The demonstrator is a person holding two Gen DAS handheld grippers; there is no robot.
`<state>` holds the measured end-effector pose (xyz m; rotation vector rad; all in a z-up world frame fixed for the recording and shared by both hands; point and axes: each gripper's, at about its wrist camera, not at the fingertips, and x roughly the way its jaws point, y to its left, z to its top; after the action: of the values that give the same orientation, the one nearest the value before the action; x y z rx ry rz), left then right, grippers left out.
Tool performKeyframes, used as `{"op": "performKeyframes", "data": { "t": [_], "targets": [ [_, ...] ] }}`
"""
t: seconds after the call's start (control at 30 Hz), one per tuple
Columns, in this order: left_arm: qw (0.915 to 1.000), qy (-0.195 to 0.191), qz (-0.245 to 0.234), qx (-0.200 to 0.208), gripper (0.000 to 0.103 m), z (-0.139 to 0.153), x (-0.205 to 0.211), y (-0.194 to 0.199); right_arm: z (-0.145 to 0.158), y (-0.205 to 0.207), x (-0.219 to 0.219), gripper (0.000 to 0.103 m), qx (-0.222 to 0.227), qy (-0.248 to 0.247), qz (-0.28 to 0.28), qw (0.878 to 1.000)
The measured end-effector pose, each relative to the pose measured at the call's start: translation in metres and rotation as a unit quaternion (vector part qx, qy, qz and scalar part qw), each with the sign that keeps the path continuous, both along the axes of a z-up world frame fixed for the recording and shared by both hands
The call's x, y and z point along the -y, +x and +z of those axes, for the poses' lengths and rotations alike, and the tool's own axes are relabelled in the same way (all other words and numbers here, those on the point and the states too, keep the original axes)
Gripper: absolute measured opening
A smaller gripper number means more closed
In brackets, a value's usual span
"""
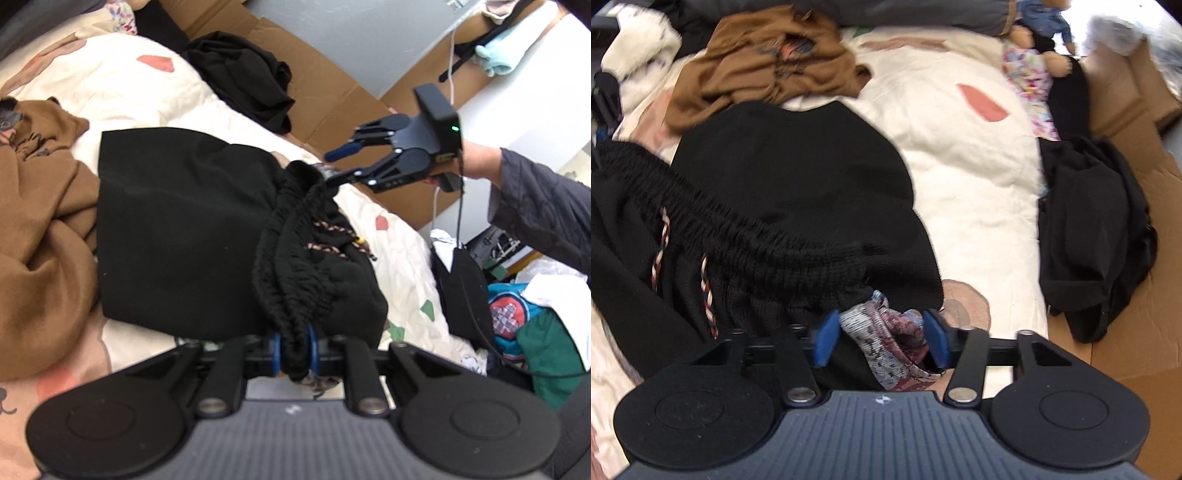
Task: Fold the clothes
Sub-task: 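Grasp the patterned side stripe of the trousers with the right gripper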
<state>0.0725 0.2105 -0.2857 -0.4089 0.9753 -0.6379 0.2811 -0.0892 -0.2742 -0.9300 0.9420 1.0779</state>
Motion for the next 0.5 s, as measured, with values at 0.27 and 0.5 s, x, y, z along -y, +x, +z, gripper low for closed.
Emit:
{"op": "performKeyframes", "data": {
  "t": [0.27,0.5],
  "targets": [
    [0.9999,-0.007,-0.006,-0.012,0.015,-0.005,0.003,-0.004,-0.009,0.003,-0.021,0.046,0.002,-0.035,0.043,0.998],
    [0.9996,-0.011,-0.009,-0.023,0.015,-0.010,0.006,-0.007,-0.027,0.011,-0.040,0.047,-0.025,-0.073,0.065,0.995]
  ]
}}
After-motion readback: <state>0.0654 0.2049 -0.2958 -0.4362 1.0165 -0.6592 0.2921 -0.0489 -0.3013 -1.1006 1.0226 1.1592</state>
